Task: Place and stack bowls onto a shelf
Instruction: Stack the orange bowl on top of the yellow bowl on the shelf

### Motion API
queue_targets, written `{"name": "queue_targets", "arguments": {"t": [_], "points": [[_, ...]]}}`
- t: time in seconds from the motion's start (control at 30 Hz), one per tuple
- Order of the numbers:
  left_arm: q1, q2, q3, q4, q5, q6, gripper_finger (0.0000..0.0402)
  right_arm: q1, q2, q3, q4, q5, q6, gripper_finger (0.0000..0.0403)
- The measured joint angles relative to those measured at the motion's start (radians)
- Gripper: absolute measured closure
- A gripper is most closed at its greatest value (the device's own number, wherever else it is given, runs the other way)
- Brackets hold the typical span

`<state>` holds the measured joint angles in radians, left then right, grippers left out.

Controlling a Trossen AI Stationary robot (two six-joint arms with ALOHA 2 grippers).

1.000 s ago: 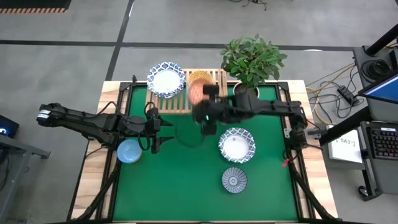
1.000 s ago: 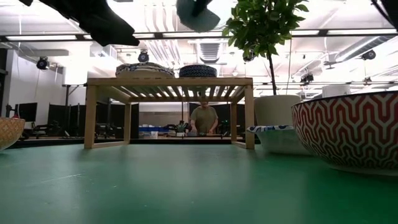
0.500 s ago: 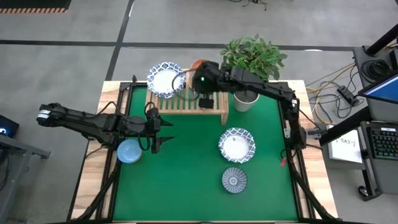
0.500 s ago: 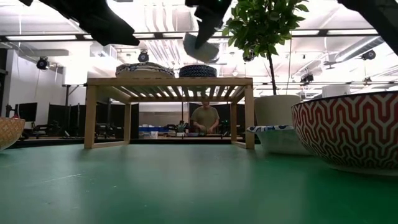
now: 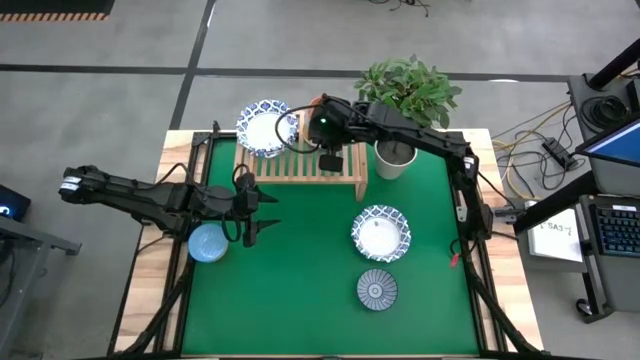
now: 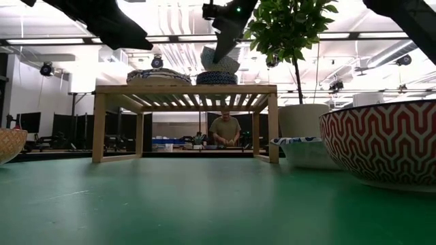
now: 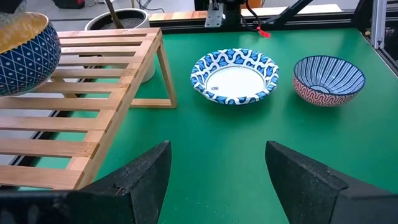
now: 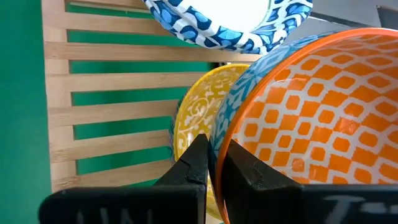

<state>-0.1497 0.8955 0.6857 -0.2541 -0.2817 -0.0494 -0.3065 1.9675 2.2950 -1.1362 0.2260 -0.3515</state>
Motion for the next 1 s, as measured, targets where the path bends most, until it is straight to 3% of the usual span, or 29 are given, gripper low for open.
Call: {"name": "queue_targets", "arguments": {"t": [0.3, 0.7, 1.0], "points": [[0.000, 0.000, -0.001, 0.000, 0.000, 0.000, 0.0159, 0.000, 0.000, 0.000, 0.007, -0.078, 0.003, 0.0382], [0.000, 0.000, -0.001, 0.000, 0.000, 0.000, 0.0159, 0.000, -0.001, 0.000, 0.021, -0.073, 0.038, 0.0307], [0.000, 0.000, -0.002, 0.000, 0.000, 0.000, 0.0159, 0.001, -0.003, 0.013, 0.020, -0.067, 0.068, 0.0300]]}}
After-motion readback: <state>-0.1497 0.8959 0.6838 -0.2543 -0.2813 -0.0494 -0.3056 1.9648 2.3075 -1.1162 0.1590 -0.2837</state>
